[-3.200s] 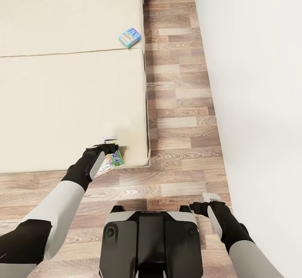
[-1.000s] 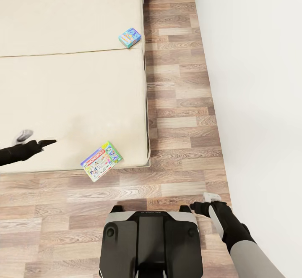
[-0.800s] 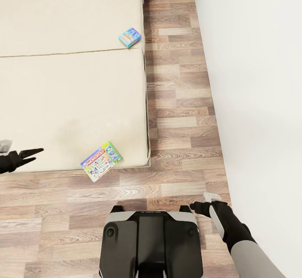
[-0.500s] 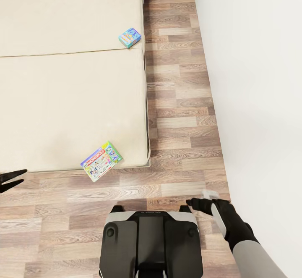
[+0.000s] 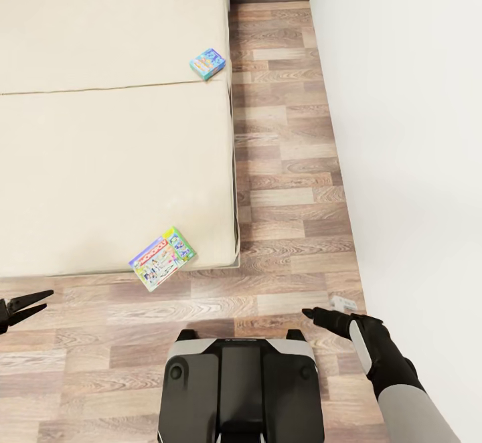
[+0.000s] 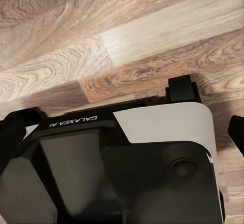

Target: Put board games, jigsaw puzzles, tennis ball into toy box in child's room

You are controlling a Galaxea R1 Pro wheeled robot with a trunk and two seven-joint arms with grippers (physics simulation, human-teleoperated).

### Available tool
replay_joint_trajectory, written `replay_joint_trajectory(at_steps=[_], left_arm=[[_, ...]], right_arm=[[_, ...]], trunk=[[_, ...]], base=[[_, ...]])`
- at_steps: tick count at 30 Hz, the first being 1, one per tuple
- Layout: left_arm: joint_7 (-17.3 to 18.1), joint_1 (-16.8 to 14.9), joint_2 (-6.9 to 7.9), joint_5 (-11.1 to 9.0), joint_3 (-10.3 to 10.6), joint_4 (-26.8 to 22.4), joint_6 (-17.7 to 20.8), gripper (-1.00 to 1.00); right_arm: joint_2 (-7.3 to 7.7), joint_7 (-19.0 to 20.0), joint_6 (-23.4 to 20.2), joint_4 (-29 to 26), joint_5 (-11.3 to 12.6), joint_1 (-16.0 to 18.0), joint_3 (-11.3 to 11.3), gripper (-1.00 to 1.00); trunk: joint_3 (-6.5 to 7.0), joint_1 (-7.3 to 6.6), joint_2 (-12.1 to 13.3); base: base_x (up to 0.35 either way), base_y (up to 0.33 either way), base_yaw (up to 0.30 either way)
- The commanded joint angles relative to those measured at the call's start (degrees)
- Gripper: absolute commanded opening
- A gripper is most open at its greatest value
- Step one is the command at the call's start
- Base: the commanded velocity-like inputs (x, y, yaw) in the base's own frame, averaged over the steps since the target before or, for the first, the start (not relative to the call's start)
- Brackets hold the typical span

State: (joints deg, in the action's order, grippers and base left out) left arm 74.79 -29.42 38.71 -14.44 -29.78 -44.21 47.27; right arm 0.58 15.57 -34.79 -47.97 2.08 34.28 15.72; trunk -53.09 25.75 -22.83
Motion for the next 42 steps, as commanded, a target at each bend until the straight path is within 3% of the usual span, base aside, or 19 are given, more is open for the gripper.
replay_joint_trajectory(at_steps=[1,9,42], left_arm=[[0.2,0.0,-0.07,-0.1,0.5,0.0,0.4,1.00],[0.4,0.0,-0.44,-0.2,2.6,0.2,0.1,1.00],[0.3,0.0,-0.50,-0.2,2.6,-0.1,-0.2,1.00]], right_arm=[[-0.08,0.2,-0.4,-0.1,0.2,0.0,0.3,1.00],[-0.12,0.3,-0.1,-0.2,1.1,-0.1,2.0,1.00],[-0.40,0.4,-0.1,-0.2,2.0,-0.1,2.9,1.00]], trunk=[[0.03,0.04,-0.1],[0.73,0.04,-0.1],[3.74,0.04,-0.1]], base=[[0.000,0.000,0.000],[0.000,0.000,0.000],[0.000,0.000,0.000]])
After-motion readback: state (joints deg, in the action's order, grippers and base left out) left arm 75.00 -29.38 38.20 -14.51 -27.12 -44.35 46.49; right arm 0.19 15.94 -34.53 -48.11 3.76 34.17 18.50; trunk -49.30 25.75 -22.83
